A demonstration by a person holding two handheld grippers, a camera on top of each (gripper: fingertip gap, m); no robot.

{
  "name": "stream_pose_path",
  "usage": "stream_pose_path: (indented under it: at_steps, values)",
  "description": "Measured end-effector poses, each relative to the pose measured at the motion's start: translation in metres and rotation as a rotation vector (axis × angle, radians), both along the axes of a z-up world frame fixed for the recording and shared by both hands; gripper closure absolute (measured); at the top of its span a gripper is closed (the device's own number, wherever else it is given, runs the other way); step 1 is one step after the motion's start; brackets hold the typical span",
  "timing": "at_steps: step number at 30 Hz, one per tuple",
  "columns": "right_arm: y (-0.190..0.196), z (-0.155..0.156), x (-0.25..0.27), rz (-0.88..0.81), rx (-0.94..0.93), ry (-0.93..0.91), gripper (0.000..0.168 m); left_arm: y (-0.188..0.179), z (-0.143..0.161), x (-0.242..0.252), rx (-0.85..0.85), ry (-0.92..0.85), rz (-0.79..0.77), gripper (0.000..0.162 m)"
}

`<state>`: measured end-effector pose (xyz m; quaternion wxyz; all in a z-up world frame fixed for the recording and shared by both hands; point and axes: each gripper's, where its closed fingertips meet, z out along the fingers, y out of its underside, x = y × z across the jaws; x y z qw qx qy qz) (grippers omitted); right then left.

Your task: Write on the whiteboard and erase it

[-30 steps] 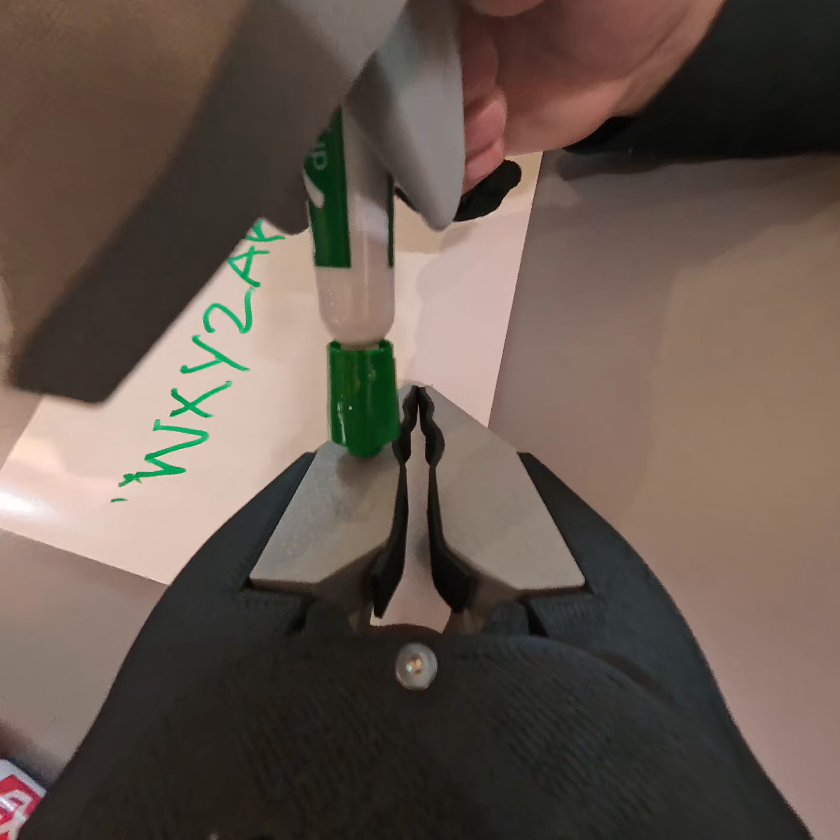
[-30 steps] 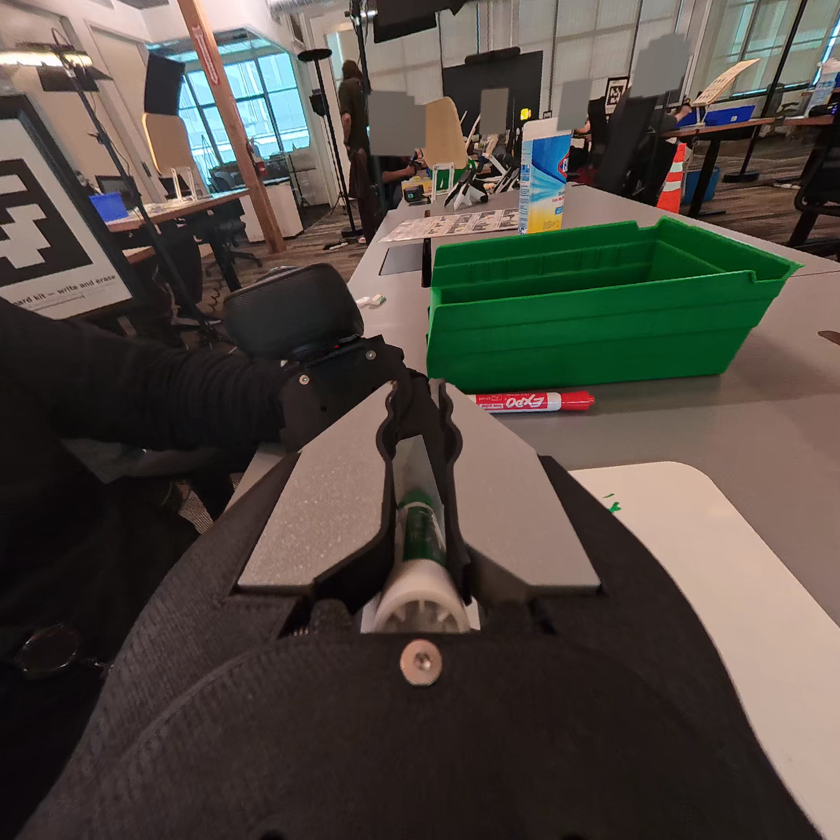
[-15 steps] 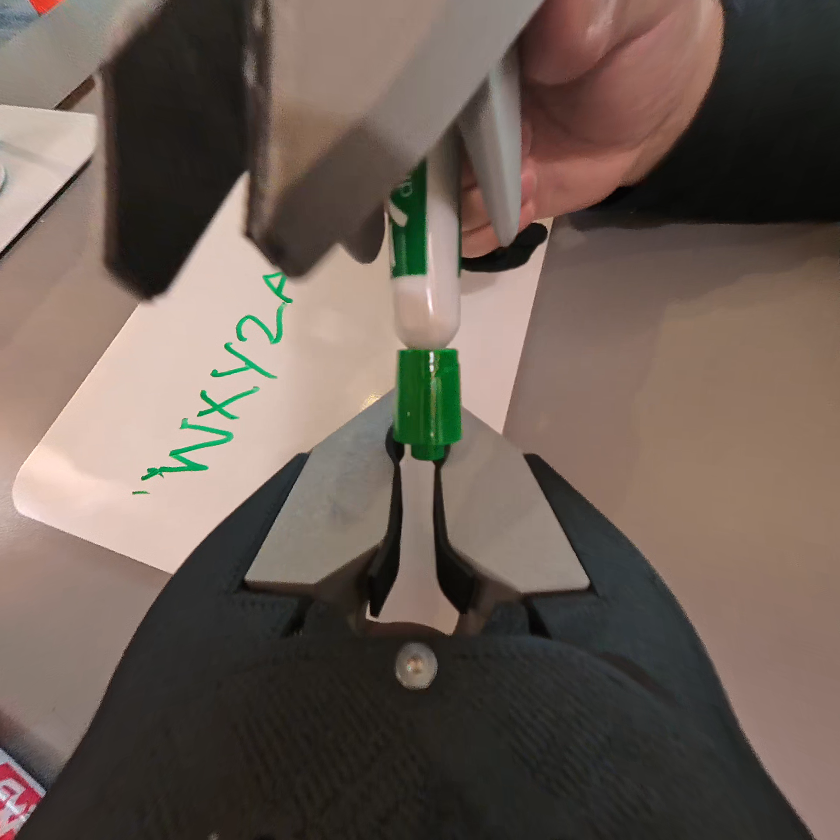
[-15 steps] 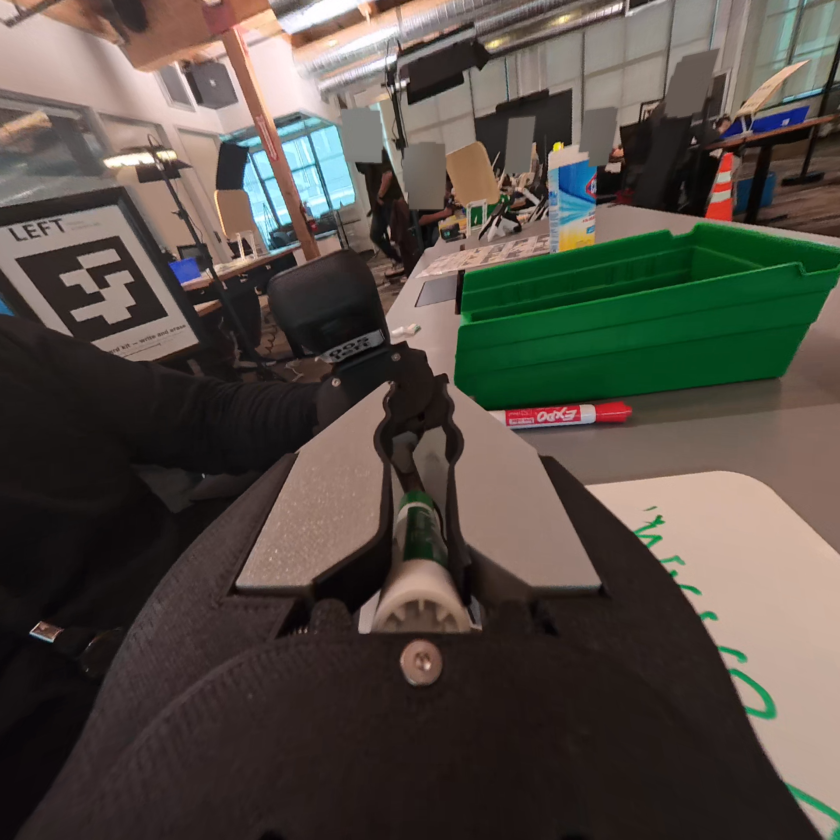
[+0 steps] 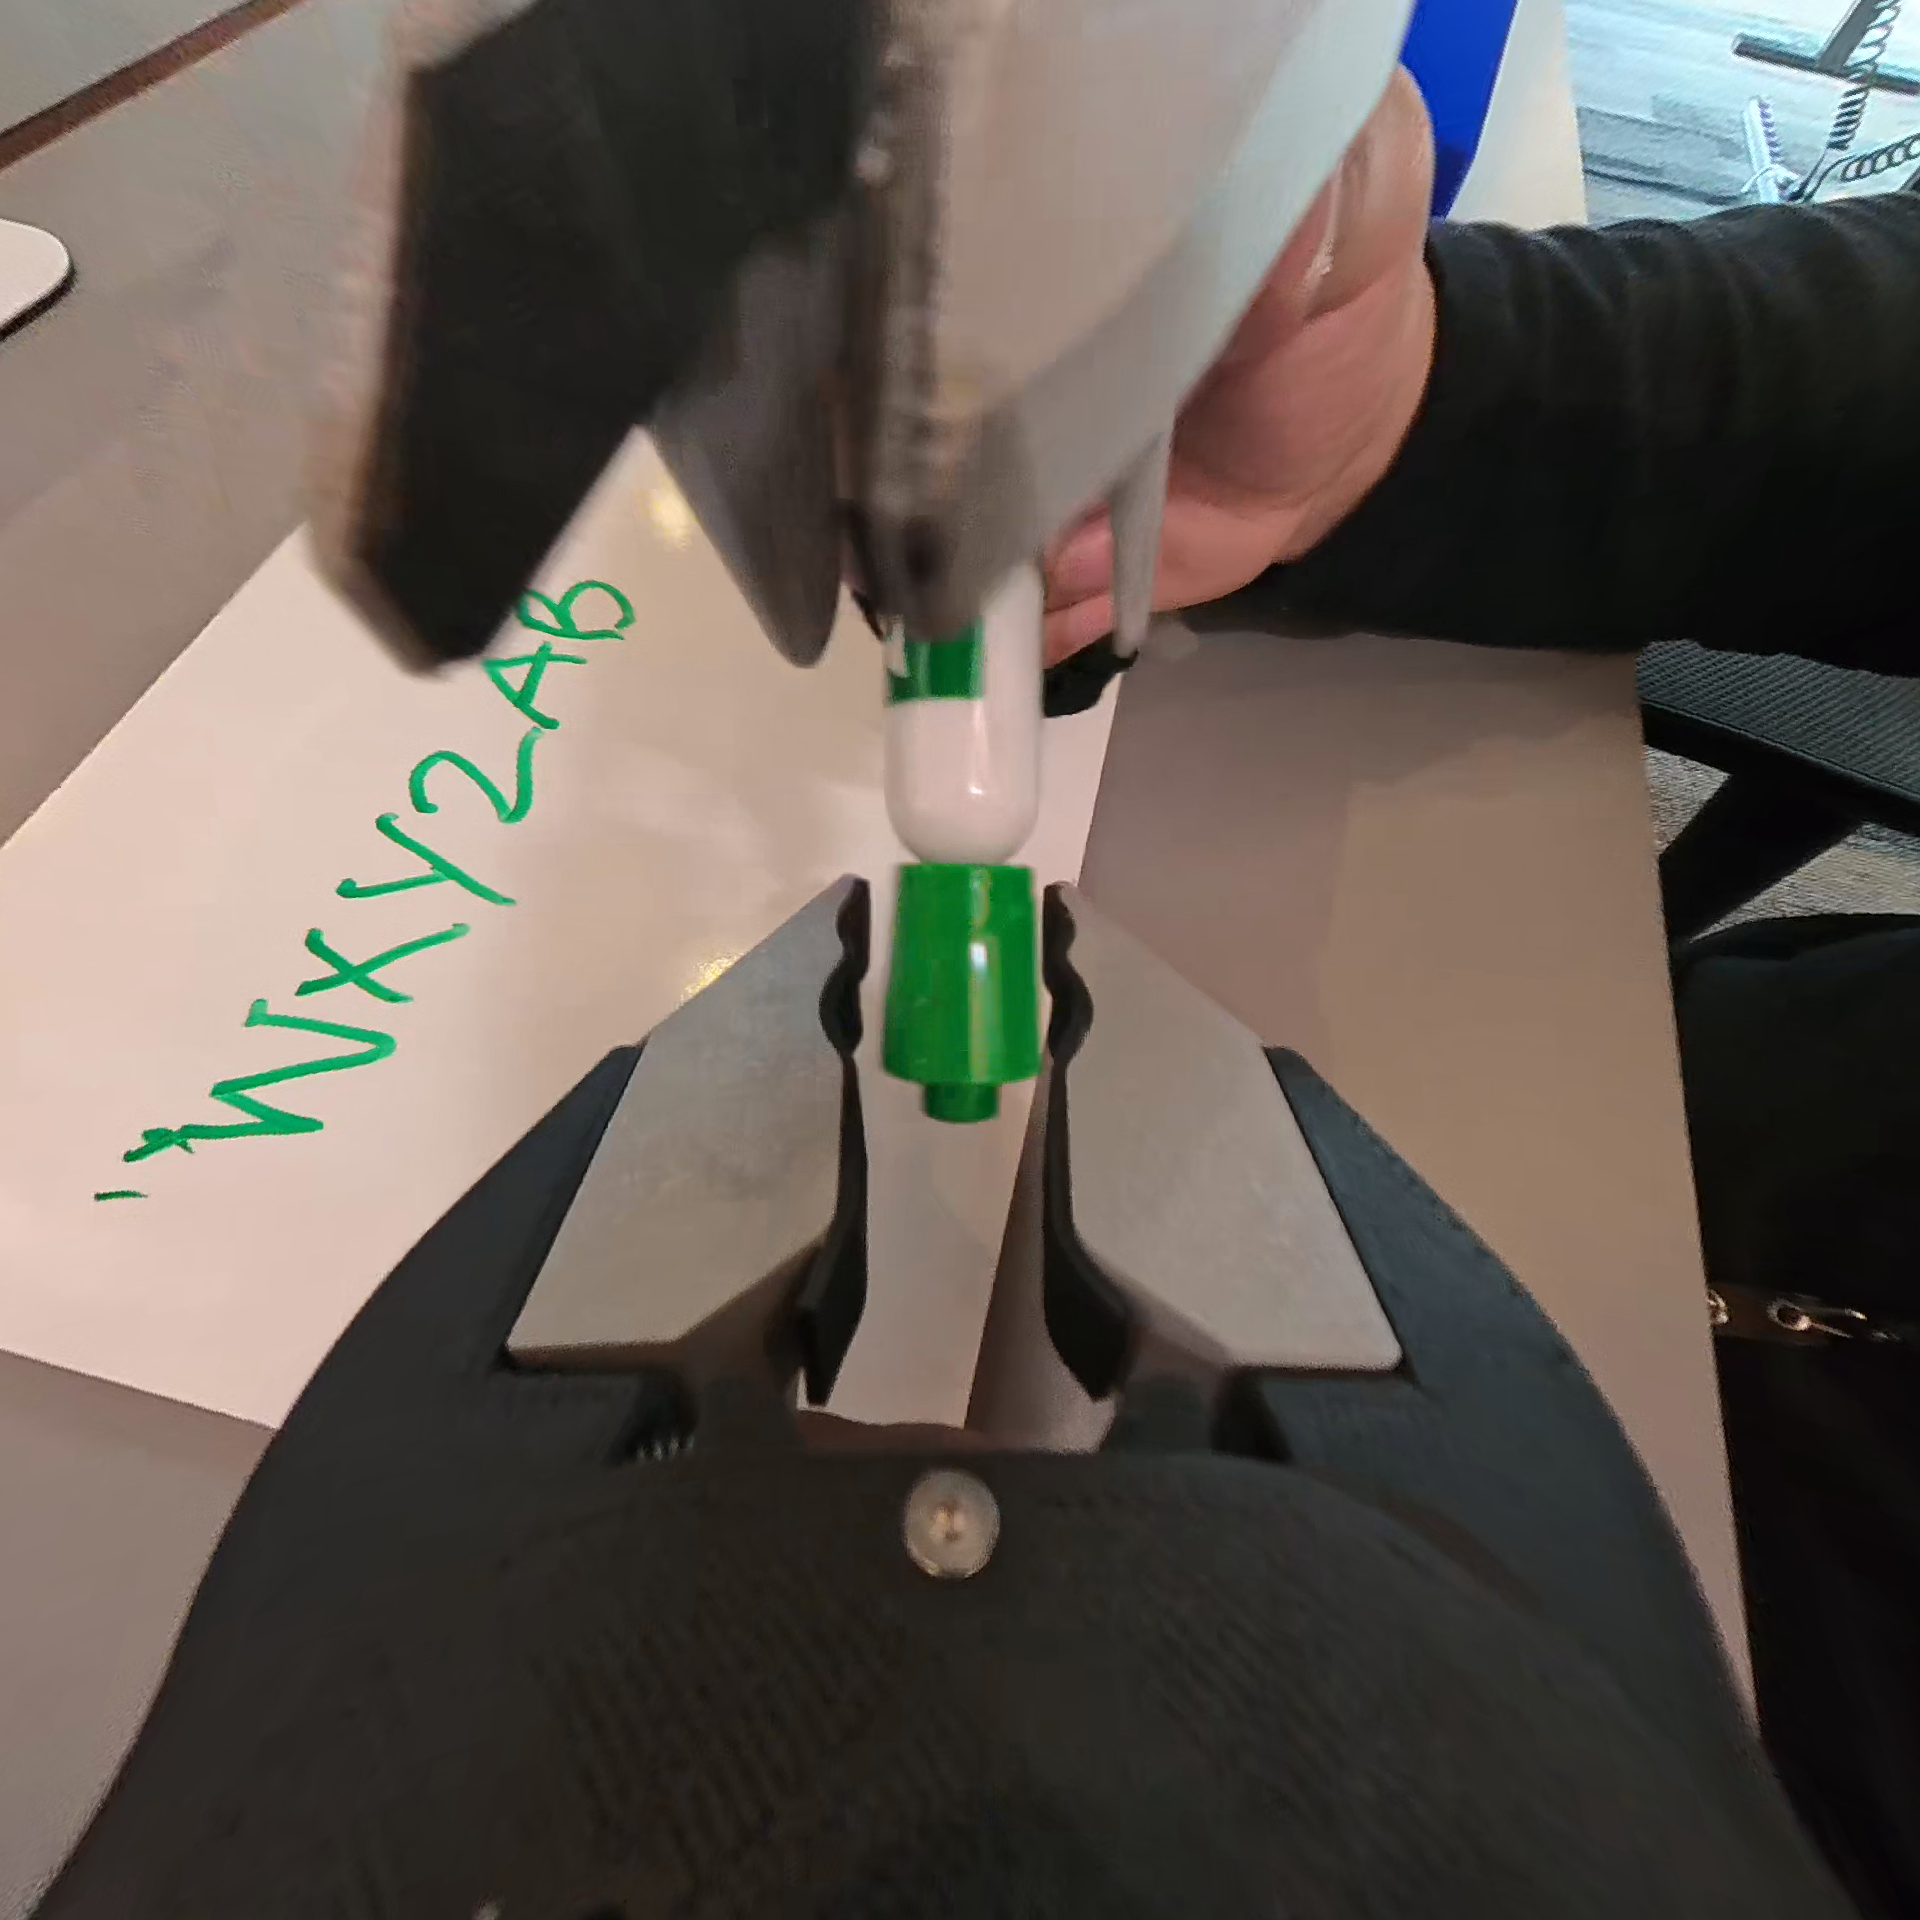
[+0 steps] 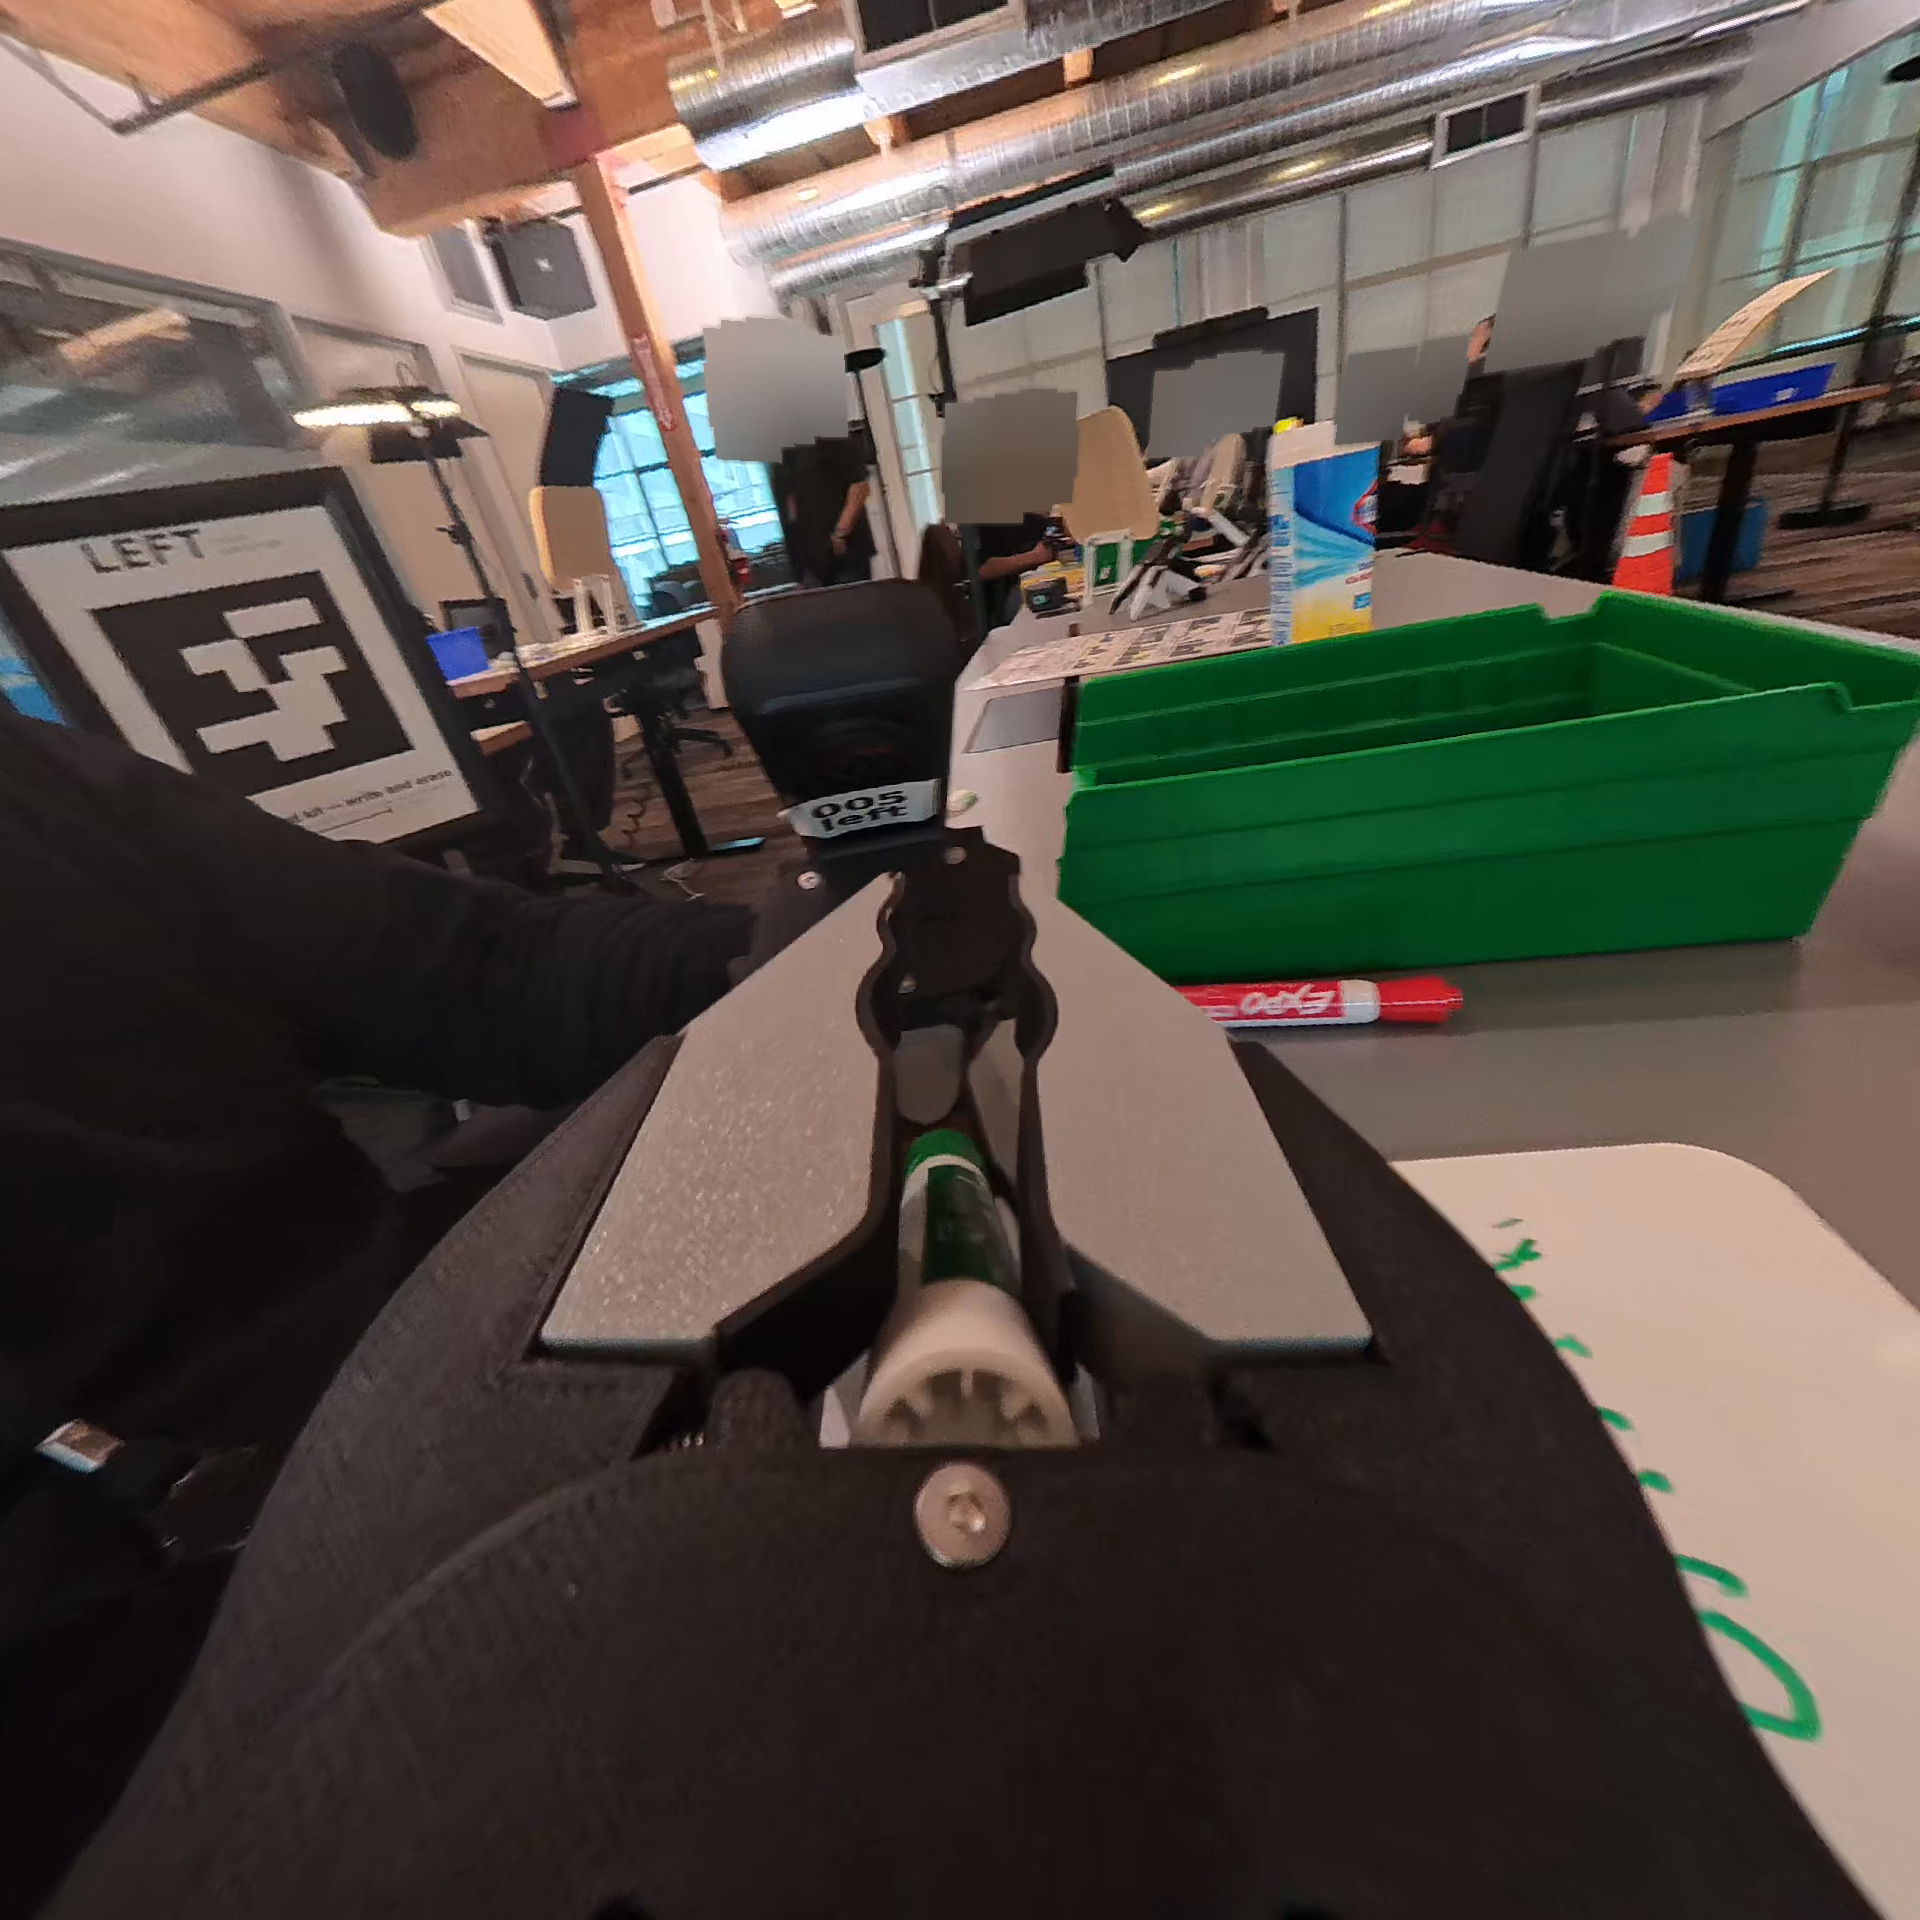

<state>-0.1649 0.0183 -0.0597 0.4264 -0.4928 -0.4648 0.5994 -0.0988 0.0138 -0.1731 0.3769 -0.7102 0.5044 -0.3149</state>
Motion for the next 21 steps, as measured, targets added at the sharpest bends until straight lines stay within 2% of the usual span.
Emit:
stream_pose_path:
  at_steps: [2,3,4,11,17,20,21]
  values:
    - [-0.006,-0.003,0.000,0.054,-0.022,-0.010,0.154,-0.002,0.001,0.001,-0.003,-0.010,-0.010,0.126]
    - [-0.006,-0.006,-0.001,0.055,-0.013,-0.029,0.154,-0.002,0.002,0.001,-0.001,-0.016,-0.011,0.130]
    - [-0.005,-0.010,-0.003,0.037,0.008,-0.045,0.154,-0.003,0.003,0.001,0.004,-0.022,-0.014,0.147]
    - [-0.005,-0.013,-0.007,0.005,0.053,-0.061,0.152,0.001,0.003,-0.004,0.045,-0.004,-0.008,0.151]
    - [0.003,-0.031,0.003,0.004,0.097,-0.228,0.134,0.001,-0.002,-0.007,0.029,0.025,-0.014,0.150]
    - [-0.005,-0.053,0.018,0.081,0.136,-0.380,0.140,0.001,-0.006,-0.009,0.029,0.054,-0.014,0.150]
    - [-0.008,-0.062,0.023,0.105,0.150,-0.434,0.147,0.000,-0.007,-0.009,0.029,0.063,-0.018,0.151]
